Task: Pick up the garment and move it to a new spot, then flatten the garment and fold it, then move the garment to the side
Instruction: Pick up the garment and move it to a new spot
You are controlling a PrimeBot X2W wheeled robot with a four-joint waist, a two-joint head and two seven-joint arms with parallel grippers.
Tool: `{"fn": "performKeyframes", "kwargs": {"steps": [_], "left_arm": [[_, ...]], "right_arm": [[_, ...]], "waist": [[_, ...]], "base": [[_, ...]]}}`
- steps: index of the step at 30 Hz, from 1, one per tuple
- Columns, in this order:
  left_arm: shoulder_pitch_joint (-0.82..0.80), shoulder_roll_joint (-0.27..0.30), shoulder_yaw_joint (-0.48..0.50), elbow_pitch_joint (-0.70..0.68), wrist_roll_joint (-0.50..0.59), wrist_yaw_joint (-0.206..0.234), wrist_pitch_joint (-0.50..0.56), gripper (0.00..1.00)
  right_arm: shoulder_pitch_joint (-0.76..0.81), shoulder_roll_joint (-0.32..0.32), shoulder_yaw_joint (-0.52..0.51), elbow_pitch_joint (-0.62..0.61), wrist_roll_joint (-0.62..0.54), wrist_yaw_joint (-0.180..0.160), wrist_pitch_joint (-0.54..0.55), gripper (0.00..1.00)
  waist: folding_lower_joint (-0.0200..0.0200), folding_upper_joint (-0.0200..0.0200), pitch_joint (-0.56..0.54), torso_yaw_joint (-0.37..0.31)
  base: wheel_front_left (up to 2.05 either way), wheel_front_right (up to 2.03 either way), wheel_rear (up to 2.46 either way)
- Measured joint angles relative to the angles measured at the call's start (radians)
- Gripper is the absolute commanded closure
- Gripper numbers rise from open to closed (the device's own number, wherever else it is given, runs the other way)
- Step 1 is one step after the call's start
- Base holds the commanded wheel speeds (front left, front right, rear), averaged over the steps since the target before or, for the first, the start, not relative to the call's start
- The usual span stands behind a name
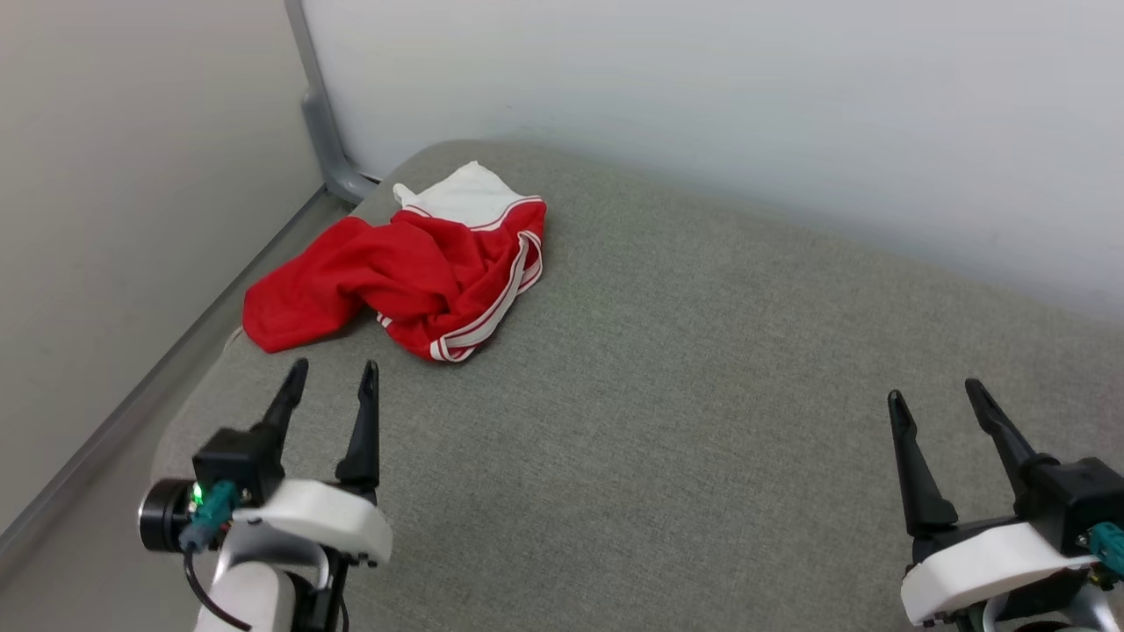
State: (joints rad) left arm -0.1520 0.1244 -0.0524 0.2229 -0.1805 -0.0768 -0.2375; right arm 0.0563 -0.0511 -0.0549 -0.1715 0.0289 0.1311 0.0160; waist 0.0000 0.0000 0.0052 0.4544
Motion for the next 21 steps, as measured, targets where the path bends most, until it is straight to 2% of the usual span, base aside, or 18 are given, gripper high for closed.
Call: {"fn": "performKeyframes", "kwargs": {"steps": [7, 10, 15, 16, 21], "left_arm": [[-0.222, 0.036, 0.039, 0.049, -0.076, -0.016, 0.108, 0.0], [-0.331, 0.076, 0.051, 0.094, -0.111, -0.029, 0.186, 0.0], [-0.486, 0.161, 0.047, 0.212, -0.203, -0.046, 0.381, 0.0], [-0.486, 0.161, 0.047, 0.212, -0.203, -0.046, 0.381, 0.0], [-0.614, 0.253, 0.039, 0.328, -0.282, -0.052, 0.565, 0.0]], "right_arm": [[-0.06, 0.0, -0.006, -0.057, -0.04, 0.0, 0.04, 0.0], [-0.095, 0.0, -0.004, -0.085, -0.064, 0.0, 0.054, 0.0], [-0.143, 0.0, 0.005, -0.119, -0.086, 0.0, 0.064, 0.0], [-0.143, 0.0, 0.005, -0.119, -0.086, 0.0, 0.064, 0.0], [-0.19, 0.0, 0.009, -0.131, -0.098, 0.0, 0.067, 0.0]], "waist": [[0.0001, 0.0, 0.103, -0.028], [0.0001, 0.0, 0.16, -0.05], [0.0001, 0.0, 0.261, -0.096], [0.0001, 0.0, 0.261, -0.096], [0.0002, 0.0, 0.362, -0.144]], "base": [[0.0, 0.0, 0.0], [0.0, 0.0, 0.0], [0.0, 0.0, 0.0], [0.0, 0.0, 0.0], [0.0, 0.0, 0.0]]}}
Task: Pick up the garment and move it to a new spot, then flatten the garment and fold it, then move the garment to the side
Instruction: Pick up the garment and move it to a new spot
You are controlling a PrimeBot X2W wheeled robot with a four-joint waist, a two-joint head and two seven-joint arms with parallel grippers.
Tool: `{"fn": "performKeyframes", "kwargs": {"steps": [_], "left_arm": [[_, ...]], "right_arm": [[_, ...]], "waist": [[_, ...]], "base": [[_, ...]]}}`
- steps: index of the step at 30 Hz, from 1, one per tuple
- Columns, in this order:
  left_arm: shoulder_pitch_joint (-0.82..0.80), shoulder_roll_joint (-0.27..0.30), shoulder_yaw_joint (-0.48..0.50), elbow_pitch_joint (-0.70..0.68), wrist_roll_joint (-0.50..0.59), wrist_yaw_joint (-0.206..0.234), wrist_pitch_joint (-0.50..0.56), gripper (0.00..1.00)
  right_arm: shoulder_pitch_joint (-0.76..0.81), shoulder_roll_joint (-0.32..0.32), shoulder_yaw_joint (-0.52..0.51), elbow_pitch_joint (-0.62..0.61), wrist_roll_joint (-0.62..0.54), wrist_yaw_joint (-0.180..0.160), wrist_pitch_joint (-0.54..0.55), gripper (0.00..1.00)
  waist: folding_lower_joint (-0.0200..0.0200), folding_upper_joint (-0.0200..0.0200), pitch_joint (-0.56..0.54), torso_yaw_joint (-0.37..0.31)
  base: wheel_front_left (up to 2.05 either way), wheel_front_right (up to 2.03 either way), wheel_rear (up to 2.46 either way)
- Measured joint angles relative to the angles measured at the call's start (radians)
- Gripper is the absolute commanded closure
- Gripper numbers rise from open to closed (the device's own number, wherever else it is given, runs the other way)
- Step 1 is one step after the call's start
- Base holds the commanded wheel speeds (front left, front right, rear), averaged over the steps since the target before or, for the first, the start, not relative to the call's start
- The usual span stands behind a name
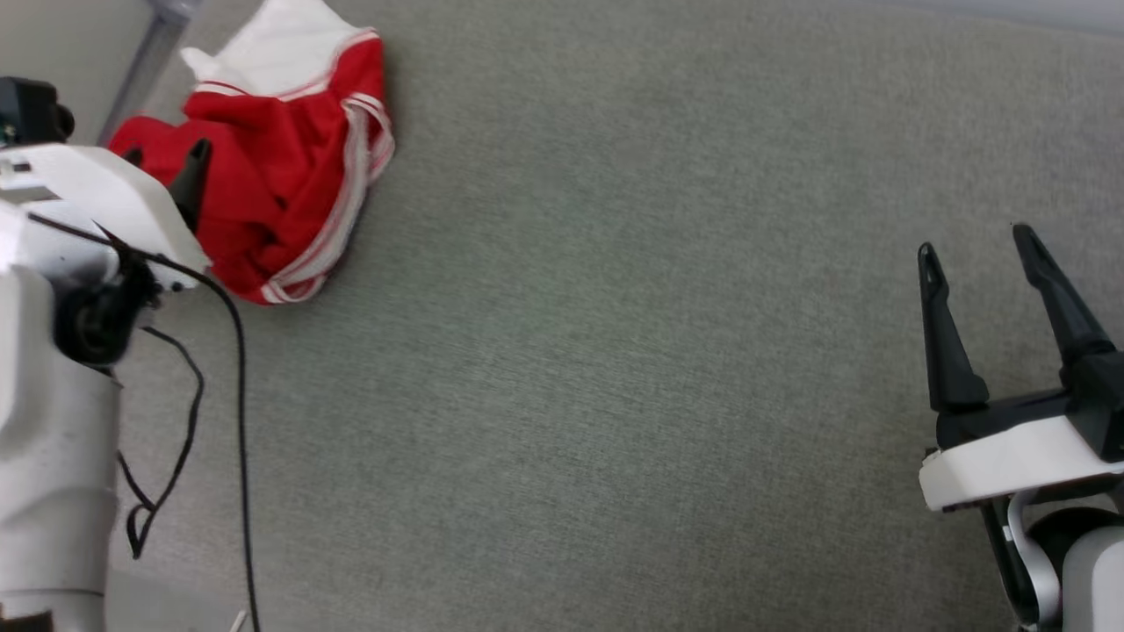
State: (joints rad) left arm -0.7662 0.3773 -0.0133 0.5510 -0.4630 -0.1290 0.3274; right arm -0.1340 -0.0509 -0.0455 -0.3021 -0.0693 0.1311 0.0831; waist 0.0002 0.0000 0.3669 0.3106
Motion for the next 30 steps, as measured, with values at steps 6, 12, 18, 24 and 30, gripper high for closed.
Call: {"fn": "performKeyframes", "kwargs": {"steps": [6, 12, 18, 24, 30], "left_arm": [[-0.085, 0.071, -0.011, 0.111, -0.082, 0.0, 0.175, 0.0], [-0.112, 0.108, -0.023, 0.199, -0.132, 0.0, 0.325, 0.0], [-0.126, 0.117, -0.038, 0.244, -0.138, 0.0, 0.329, 1.0], [-0.095, 0.101, -0.053, 0.263, -0.115, 0.0, 0.128, 1.0], [-0.088, 0.099, -0.059, 0.271, -0.062, 0.011, -0.129, 1.0]], "right_arm": [[-0.04, 0.0, 0.014, 0.001, -0.01, 0.0, -0.004, 0.0], [-0.062, -0.004, 0.019, 0.01, -0.01, 0.0, -0.009, 0.0], [-0.066, -0.008, 0.019, 0.018, -0.002, 0.0, -0.01, 0.0], [-0.054, -0.007, 0.009, 0.037, 0.003, 0.0, -0.024, 0.0], [-0.013, -0.004, 0.004, 0.07, 0.025, 0.0, -0.039, 0.0]], "waist": [[0.0, 0.0, 0.106, -0.052], [0.0, 0.0, 0.178, -0.093], [-0.0001, 0.0, 0.191, -0.111], [-0.0001, 0.0, 0.132, -0.109], [-0.0002, 0.0, 0.027, -0.107]], "base": [[0.0, 0.0, 0.0], [0.0, 0.0, 0.0], [0.0, 0.0, 0.0], [0.0, 0.0, 0.0], [0.0, 0.0, 0.0]]}}
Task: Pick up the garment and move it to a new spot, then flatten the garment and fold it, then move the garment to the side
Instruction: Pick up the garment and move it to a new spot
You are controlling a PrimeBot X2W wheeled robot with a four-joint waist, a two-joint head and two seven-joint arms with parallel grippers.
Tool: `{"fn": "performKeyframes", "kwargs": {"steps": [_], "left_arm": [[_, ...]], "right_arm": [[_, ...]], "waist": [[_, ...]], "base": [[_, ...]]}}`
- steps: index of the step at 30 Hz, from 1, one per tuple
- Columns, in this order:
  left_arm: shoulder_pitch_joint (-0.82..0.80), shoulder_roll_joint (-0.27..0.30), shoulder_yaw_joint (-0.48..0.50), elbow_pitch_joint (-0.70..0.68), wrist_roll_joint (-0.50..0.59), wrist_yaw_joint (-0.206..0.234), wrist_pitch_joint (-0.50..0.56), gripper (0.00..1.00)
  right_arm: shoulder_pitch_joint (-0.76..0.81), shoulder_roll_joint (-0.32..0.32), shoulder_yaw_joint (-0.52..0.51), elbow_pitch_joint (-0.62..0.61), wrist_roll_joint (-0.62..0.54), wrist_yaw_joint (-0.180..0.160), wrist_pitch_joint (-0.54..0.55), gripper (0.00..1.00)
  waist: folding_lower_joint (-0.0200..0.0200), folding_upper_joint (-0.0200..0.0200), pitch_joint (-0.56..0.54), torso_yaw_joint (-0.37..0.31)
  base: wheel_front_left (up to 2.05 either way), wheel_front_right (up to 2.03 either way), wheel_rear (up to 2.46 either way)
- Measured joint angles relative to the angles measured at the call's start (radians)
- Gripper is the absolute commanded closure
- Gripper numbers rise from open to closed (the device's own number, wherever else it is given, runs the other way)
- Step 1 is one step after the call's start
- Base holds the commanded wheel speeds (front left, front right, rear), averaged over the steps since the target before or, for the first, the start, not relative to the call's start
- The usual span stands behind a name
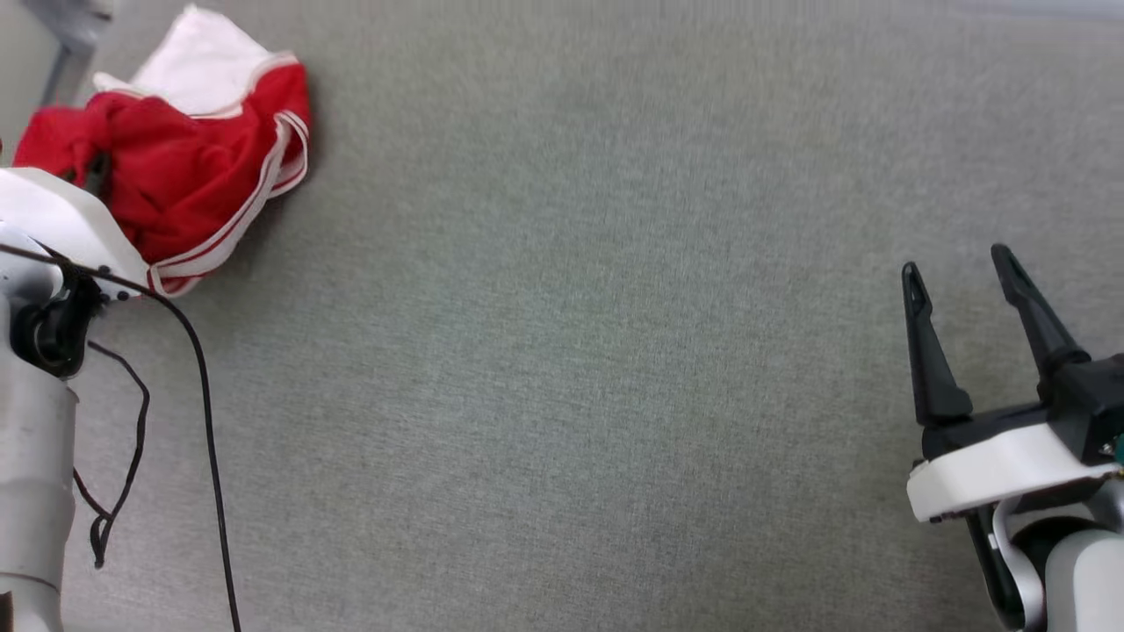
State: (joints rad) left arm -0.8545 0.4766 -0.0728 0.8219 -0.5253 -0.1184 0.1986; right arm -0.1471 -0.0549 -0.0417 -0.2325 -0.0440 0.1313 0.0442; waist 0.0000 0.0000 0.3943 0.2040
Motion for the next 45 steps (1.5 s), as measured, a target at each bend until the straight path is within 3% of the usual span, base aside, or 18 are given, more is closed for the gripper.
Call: {"fn": "performKeyframes", "kwargs": {"steps": [7, 14, 25, 28, 30, 41, 42, 43, 44, 45], "left_arm": [[0.006, -0.022, -0.024, -0.03, 0.066, 0.036, -0.238, 1.0], [0.027, -0.071, -0.062, -0.124, 0.101, 0.049, -0.361, 1.0], [0.153, -0.209, -0.156, -0.349, 0.104, 0.061, -0.377, 1.0], [0.289, -0.306, -0.281, -0.461, 0.108, 0.047, -0.34, 1.0], [0.338, -0.331, -0.312, -0.477, 0.098, 0.039, -0.332, 1.0], [0.546, -0.383, -0.547, -0.492, 0.101, 0.004, -0.248, 1.0], [0.561, -0.386, -0.565, -0.49, 0.094, 0.003, -0.244, 0.76], [0.568, -0.386, -0.579, -0.489, 0.092, 0.002, -0.241, 0.16], [0.568, -0.384, -0.587, -0.49, 0.094, -0.001, -0.243, 0.0], [0.569, -0.383, -0.591, -0.494, 0.092, -0.001, -0.252, 0.0]], "right_arm": [[0.056, 0.002, -0.019, 0.026, 0.051, 0.0, -0.013, 0.0], [0.101, 0.003, -0.051, 0.039, 0.11, 0.0, -0.019, 0.0], [0.146, 0.003, -0.063, 0.047, 0.149, 0.0, -0.023, 0.0], [0.158, 0.003, -0.065, 0.049, 0.173, 0.0, -0.026, 0.0], [0.158, 0.003, -0.06, 0.051, 0.183, 0.0, -0.026, 0.0], [0.147, 0.003, -0.072, 0.065, 0.198, 0.0, -0.053, 0.0], [0.146, 0.003, -0.07, 0.067, 0.199, 0.0, -0.053, 0.0], [0.146, 0.004, -0.069, 0.069, 0.199, 0.0, -0.054, 0.0], [0.145, 0.004, -0.069, 0.071, 0.198, 0.0, -0.054, 0.0], [0.144, 0.004, -0.069, 0.073, 0.196, 0.0, -0.054, 0.0]], "waist": [[-0.0001, 0.0, -0.135, -0.002], [-0.0002, 0.0, -0.247, -0.026], [-0.0002, 0.0, -0.32, -0.165], [-0.0002, 0.0, -0.322, -0.273], [-0.0002, 0.0, -0.313, -0.302], [0.0, 0.0, -0.211, -0.36], [0.0, 0.0, -0.209, -0.357], [0.0, 0.0, -0.209, -0.352], [0.0, 0.0, -0.21, -0.347], [0.0, 0.0, -0.214, -0.342]], "base": [[0.0, 0.0, 0.0], [0.0, 0.0, 0.0], [0.0, 0.0, 0.0], [0.0, 0.0, 0.0], [0.0, 0.0, 0.0], [0.0, 0.0, 0.0], [0.0, 0.0, 0.0], [0.0, 0.0, 0.0], [0.0, 0.0, 0.0], [0.0, 0.0, 0.0]]}}
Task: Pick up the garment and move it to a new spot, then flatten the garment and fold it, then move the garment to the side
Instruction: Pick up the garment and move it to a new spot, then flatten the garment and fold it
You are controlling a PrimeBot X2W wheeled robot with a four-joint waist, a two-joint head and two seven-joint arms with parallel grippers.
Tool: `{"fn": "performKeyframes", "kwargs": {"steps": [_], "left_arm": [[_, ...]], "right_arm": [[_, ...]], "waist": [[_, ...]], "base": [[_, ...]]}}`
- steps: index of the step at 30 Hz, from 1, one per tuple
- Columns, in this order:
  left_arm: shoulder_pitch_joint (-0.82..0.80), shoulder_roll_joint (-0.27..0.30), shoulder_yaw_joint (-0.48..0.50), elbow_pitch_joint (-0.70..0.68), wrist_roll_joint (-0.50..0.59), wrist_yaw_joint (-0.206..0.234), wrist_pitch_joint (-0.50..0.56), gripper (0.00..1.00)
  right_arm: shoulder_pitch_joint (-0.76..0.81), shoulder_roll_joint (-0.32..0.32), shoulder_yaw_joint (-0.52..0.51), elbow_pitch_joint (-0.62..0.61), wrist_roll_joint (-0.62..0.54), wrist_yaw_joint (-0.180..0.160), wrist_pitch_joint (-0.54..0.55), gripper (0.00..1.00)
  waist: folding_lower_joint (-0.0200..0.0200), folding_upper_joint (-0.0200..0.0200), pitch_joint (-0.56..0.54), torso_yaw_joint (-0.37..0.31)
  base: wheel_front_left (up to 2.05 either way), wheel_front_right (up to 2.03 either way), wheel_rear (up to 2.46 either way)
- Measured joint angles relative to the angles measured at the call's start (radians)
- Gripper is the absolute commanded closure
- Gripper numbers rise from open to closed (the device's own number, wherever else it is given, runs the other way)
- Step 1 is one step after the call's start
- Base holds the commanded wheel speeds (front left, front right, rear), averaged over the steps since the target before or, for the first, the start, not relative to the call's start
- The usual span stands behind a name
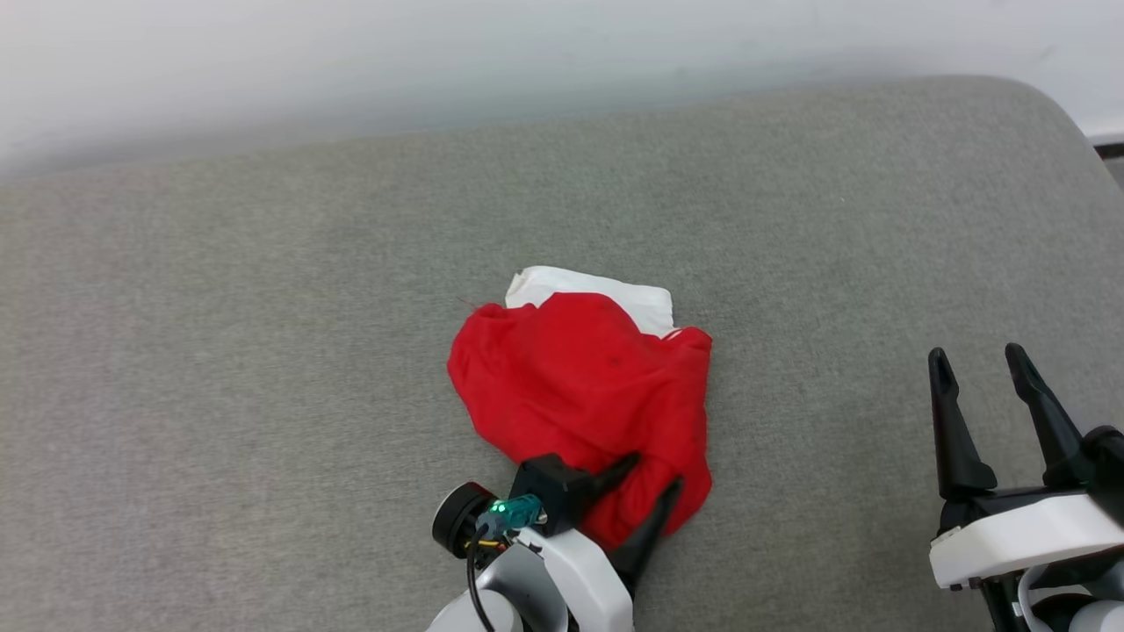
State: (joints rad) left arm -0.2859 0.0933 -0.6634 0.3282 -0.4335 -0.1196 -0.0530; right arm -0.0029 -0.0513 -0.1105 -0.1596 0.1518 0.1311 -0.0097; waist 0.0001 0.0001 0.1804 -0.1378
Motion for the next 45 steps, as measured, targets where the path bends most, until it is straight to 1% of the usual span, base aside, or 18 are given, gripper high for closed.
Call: {"fn": "performKeyframes", "kwargs": {"steps": [3, 7, 11, 12, 13, 19, 22, 26, 29, 37, 40, 42, 45], "left_arm": [[0.0, 0.001, -0.004, -0.033, 0.016, 0.007, -0.044, 0.0], [0.005, 0.005, 0.016, -0.075, 0.028, 0.046, -0.094, 0.0], [0.025, 0.018, 0.058, -0.107, 0.035, 0.105, -0.134, 0.0], [0.044, 0.034, 0.104, -0.121, 0.035, 0.152, -0.157, 0.0], [0.055, 0.04, 0.119, -0.127, 0.034, 0.168, -0.163, 0.0], [0.11, 0.094, 0.214, -0.152, 0.02, 0.234, -0.188, 0.0], [0.139, 0.128, 0.259, -0.167, 0.011, 0.255, -0.194, 0.0], [0.185, 0.16, 0.3, -0.19, -0.003, 0.273, -0.197, 0.0], [0.211, 0.18, 0.313, -0.207, -0.007, 0.283, -0.197, 0.0], [0.228, 0.185, 0.305, -0.237, -0.011, 0.287, -0.186, 0.0], [0.227, 0.185, 0.299, -0.245, -0.011, 0.287, -0.181, 0.0], [0.224, 0.184, 0.293, -0.249, -0.011, 0.287, -0.178, 0.0], [0.218, 0.178, 0.286, -0.257, -0.015, 0.285, -0.176, 0.0]], "right_arm": [[0.001, 0.0, -0.009, 0.001, -0.005, 0.0, 0.007, 0.0], [0.012, 0.0, -0.01, 0.0, -0.012, 0.0, 0.024, 0.0], [0.039, 0.0, -0.011, -0.002, -0.014, 0.0, 0.039, 0.0], [0.052, 0.0, -0.007, -0.002, -0.014, 0.0, 0.052, 0.0], [0.056, 0.0, -0.005, -0.002, -0.014, 0.0, 0.056, 0.0], [0.095, 0.0, 0.003, -0.001, -0.007, 0.0, 0.072, 0.0], [0.106, 0.0, 0.01, -0.001, -0.004, 0.0, 0.079, 0.0], [0.117, 0.0, 0.016, -0.003, -0.004, 0.0, 0.082, 0.0], [0.127, 0.0, 0.018, -0.004, -0.002, 0.0, 0.089, 0.0], [0.13, 0.0, 0.001, 0.015, 0.015, 0.0, 0.123, 0.0], [0.117, -0.001, 0.047, 0.047, 0.02, 0.0, 0.209, 0.0], [0.083, -0.005, 0.116, 0.073, 0.009, 0.0, 0.307, 0.0], [0.001, -0.054, 0.238, 0.088, 0.062, 0.0, 0.412, 0.0]], "waist": [[-0.0001, 0.0, -0.027, 0.022], [-0.0001, 0.0, -0.068, 0.047], [-0.0001, 0.0, -0.108, 0.077], [-0.0001, 0.0, -0.137, 0.095], [-0.0001, 0.0, -0.146, 0.1], [-0.0001, 0.0, -0.188, 0.125], [-0.0001, 0.0, -0.2, 0.134], [-0.0002, 0.0, -0.214, 0.138], [-0.0002, 0.0, -0.218, 0.137], [-0.0001, 0.0, -0.217, 0.141], [-0.0001, 0.0, -0.21, 0.147], [-0.0001, 0.0, -0.204, 0.153], [-0.0001, 0.0, -0.193, 0.167]], "base": [[0.0, 0.0, 0.0], [0.0, 0.0, 0.0], [0.0, 0.0, 0.0], [0.0, 0.0, 0.0], [0.0, 0.0, 0.0], [0.0, 0.0, 0.0], [0.0, 0.0, 0.0], [0.0, 0.0, 0.0], [0.0, 0.0, 0.0], [0.0, 0.0, 0.0], [0.0, 0.0, 0.0], [0.0, 0.0, 0.0], [0.0, 0.0, 0.0]]}}
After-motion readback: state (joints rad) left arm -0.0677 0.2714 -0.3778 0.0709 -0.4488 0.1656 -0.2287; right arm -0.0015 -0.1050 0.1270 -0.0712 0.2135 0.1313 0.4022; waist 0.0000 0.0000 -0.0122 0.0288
